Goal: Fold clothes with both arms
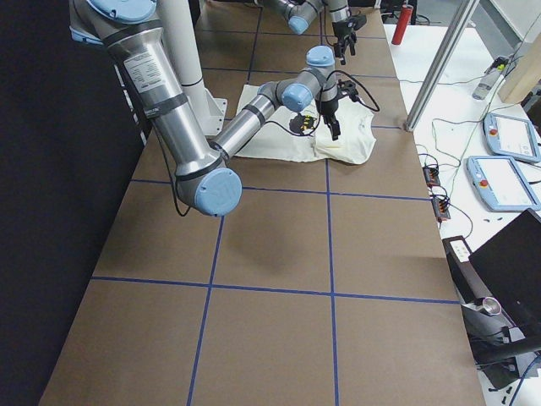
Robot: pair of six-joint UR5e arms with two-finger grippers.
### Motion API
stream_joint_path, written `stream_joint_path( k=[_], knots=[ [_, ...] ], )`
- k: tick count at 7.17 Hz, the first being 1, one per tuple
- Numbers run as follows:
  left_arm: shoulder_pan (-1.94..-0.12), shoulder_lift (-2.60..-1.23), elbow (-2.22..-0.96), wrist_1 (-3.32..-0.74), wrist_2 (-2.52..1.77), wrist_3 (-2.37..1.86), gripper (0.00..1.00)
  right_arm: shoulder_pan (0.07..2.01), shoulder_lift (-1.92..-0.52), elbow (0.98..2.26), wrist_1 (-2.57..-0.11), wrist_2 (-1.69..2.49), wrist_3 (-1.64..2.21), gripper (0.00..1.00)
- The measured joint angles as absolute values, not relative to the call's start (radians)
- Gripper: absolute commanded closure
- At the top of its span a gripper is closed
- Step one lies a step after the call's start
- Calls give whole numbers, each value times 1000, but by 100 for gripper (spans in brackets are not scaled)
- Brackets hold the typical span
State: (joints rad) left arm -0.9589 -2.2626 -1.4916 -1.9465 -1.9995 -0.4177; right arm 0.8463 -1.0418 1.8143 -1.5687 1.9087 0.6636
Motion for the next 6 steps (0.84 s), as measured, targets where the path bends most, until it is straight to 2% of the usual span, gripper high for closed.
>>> stream_joint_path(
  k=[3,6],
  knots=[
    [-1096,-2156,-1493,-1959,-2088,-228,0,690,-870,1650,-1626,1680,677,16],
    [-1117,-2136,-1494,-1962,-2115,-196,0,560,-756,1488,-1629,1463,688,22]
  ],
)
